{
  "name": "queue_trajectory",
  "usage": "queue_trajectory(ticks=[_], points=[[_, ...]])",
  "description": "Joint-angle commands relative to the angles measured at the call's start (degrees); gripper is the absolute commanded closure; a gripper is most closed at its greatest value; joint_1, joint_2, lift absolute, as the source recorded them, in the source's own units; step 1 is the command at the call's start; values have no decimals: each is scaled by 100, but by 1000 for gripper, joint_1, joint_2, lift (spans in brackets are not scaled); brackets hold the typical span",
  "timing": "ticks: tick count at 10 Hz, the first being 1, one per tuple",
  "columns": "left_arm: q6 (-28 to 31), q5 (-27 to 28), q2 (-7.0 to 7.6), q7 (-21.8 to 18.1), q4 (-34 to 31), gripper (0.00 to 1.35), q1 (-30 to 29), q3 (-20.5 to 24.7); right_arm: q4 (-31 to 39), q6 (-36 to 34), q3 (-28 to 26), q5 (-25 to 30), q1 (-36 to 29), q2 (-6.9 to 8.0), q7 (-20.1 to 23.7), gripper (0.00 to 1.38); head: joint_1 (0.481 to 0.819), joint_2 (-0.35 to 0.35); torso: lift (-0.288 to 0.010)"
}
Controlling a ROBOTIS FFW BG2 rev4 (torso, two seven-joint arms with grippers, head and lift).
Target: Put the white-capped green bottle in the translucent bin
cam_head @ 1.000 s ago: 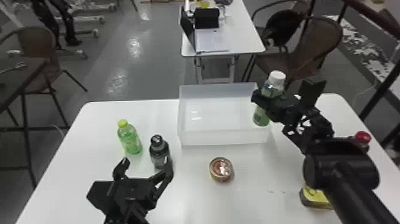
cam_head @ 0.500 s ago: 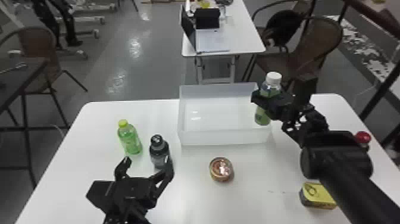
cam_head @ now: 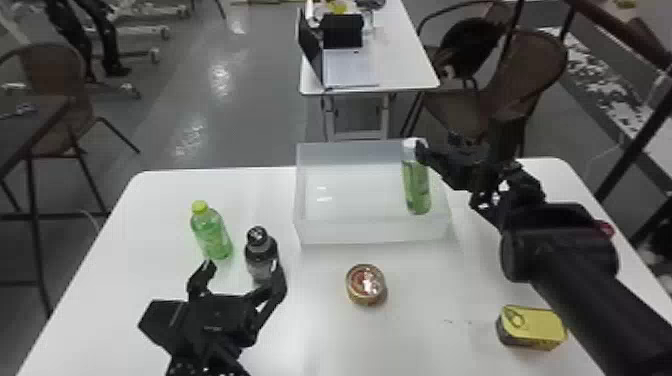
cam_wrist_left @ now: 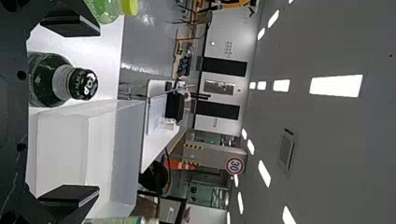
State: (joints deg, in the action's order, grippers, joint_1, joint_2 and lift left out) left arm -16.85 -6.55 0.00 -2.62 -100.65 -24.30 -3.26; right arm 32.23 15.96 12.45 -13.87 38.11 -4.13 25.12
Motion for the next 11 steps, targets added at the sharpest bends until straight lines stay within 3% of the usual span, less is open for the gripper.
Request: queue_trajectory(ticks=[1,2,4,5,6,7,10,11], points=[[-3,5,-15,-28,28,111,39,-8,-129,4,11,-142,48,18,81,114,695,61,-47],[-20,-13,-15,-28,28,111,22,1,-41,4,117,-309,4,27,125,117,695,59,-47],[-64,-13,-15,-28,-7,111,-13,1,943,-5,143,-643,-638,71,187,119,695,70,-47],[-108,-4,0,-10,-7,111,-13,-8,1954,-137,117,-599,-1350,71,-86,119,695,82,-47],[-152,31,-15,-1,-7,111,-22,1,3351,-330,82,-291,-2343,36,-868,119,695,92,-47],[-187,31,-15,-1,-7,111,-48,19,4467,-752,-138,139,-3072,18,-1167,119,695,92,-47],[-152,172,-15,25,-16,111,48,-69,6709,-1367,-569,561,-4751,-457,-1184,121,695,78,-47],[-170,181,-15,34,-16,111,22,-51,7227,-1517,-718,878,-5243,-483,-1228,121,695,59,-47]])
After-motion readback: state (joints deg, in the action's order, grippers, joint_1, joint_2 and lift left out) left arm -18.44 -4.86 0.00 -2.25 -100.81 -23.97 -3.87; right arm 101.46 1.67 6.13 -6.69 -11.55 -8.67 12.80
